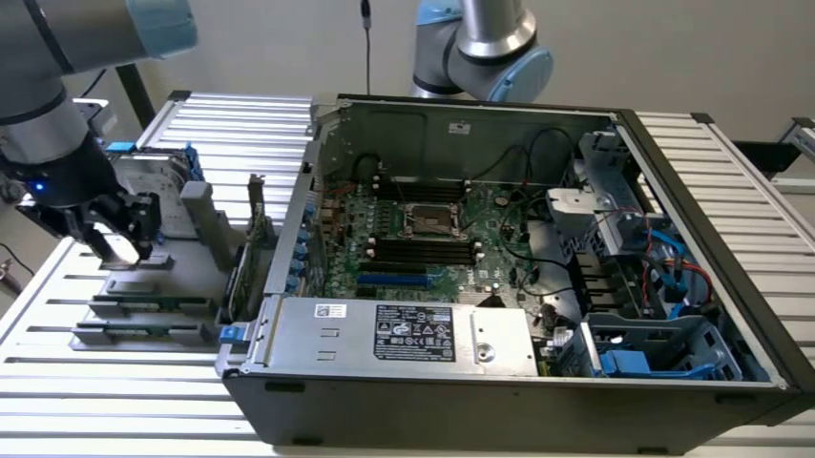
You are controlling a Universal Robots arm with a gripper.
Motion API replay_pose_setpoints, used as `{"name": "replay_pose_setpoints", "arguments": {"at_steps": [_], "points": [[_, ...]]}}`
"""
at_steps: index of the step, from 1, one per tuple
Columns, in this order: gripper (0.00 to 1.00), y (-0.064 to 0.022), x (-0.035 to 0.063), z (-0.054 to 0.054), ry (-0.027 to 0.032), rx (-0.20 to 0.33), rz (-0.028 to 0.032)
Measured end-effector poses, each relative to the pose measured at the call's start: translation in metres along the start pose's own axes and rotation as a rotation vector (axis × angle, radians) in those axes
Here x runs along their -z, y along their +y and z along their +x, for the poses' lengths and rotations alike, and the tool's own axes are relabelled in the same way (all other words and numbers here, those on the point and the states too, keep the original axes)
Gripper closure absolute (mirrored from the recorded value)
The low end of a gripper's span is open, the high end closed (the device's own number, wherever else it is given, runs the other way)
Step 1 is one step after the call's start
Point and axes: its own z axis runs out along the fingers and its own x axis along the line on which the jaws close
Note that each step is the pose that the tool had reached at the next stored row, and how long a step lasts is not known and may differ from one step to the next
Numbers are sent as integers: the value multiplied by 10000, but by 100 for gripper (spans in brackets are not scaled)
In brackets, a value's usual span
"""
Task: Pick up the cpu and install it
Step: 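Pick up the cpu and move it towards the insertion slot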
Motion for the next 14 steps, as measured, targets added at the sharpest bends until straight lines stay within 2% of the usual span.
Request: {"name": "replay_pose_setpoints", "arguments": {"at_steps": [8, 14], "points": [[45, 16, 362, -60, -1, -1, 5], [45, 24, 643, -211, 0, -1, 5]]}}
